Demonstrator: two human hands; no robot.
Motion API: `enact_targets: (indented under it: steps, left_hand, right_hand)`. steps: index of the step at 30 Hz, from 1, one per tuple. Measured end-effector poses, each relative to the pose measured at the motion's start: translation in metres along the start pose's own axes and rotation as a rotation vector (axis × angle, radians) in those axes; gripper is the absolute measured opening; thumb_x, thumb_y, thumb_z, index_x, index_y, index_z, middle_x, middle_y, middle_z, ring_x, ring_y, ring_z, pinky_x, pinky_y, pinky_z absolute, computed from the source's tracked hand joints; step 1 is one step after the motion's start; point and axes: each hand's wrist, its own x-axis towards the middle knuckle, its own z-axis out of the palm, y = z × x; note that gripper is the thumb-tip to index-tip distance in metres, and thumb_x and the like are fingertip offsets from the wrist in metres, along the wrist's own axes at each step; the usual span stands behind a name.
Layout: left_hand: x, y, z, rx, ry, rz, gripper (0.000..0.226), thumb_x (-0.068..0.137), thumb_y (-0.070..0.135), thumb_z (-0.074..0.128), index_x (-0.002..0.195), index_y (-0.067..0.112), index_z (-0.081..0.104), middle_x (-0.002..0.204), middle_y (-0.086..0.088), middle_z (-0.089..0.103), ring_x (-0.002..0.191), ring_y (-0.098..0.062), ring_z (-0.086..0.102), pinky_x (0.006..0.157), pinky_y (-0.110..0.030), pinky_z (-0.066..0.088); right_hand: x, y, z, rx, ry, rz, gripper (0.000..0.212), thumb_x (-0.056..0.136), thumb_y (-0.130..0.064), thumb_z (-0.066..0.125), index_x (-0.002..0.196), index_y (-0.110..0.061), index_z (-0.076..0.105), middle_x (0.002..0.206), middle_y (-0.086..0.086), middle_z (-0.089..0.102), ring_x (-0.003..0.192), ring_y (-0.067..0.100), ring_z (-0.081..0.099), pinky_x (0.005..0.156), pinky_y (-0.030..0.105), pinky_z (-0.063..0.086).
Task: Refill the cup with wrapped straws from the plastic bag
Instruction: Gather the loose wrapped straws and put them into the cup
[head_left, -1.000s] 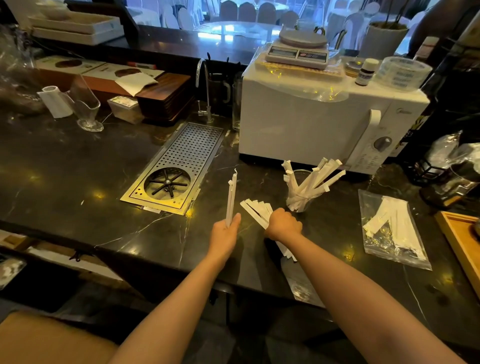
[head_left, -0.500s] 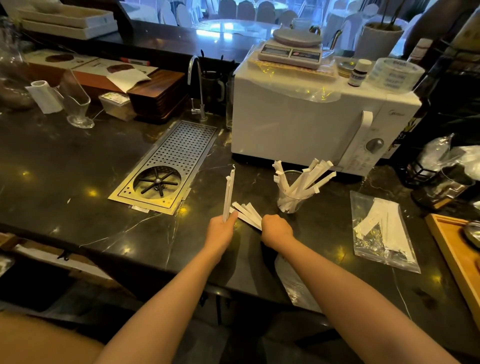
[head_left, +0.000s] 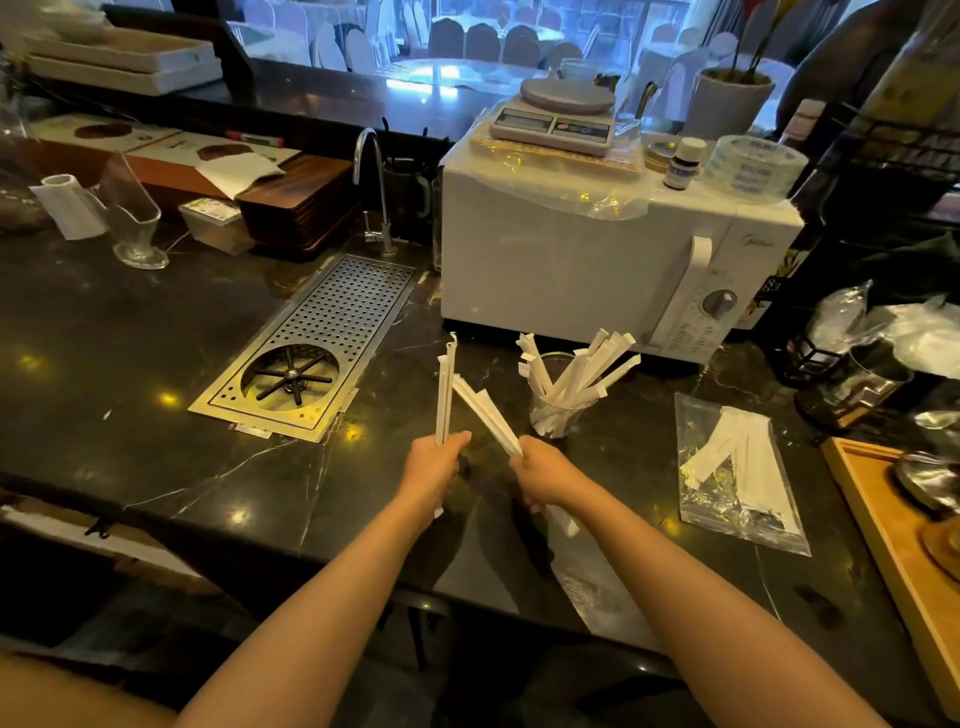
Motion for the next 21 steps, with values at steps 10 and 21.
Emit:
enact_targets:
  steps: [10,21]
  left_hand:
    - [-0.014,0.012,0.027,-0.103,-0.257,0.155,0.020,0.088,0.034,0.051,0.079,0.016,0.055,0.054,0.004,0.046,0.045,-0.005,0.044,0.050,-0.019,0.035]
    - [-0.027,0.015,0.039,-0.093,-0.316,0.181,0.023,0.088,0.019,0.054,0.108,0.008,0.054,0.085,0.000,0.058,0.082,-0.009,0.057,0.060,-0.015,0.053]
  right_hand:
    - [-0.037,0.007,-0.005,0.373,0.103,-0.292,0.014,0.097,-0.018,0.033,0.100,-0.010,0.045,0.074,-0.001,0.045,0.063,0.010,0.044,0.056,0.021,0.040]
    - [-0.046,0.015,0.009,0.208,0.113,-0.383,0.045,0.099,-0.029,0.028,0.142,-0.018,0.022,0.117,0.012,0.056,0.103,0.022,0.057,0.088,0.034,0.051]
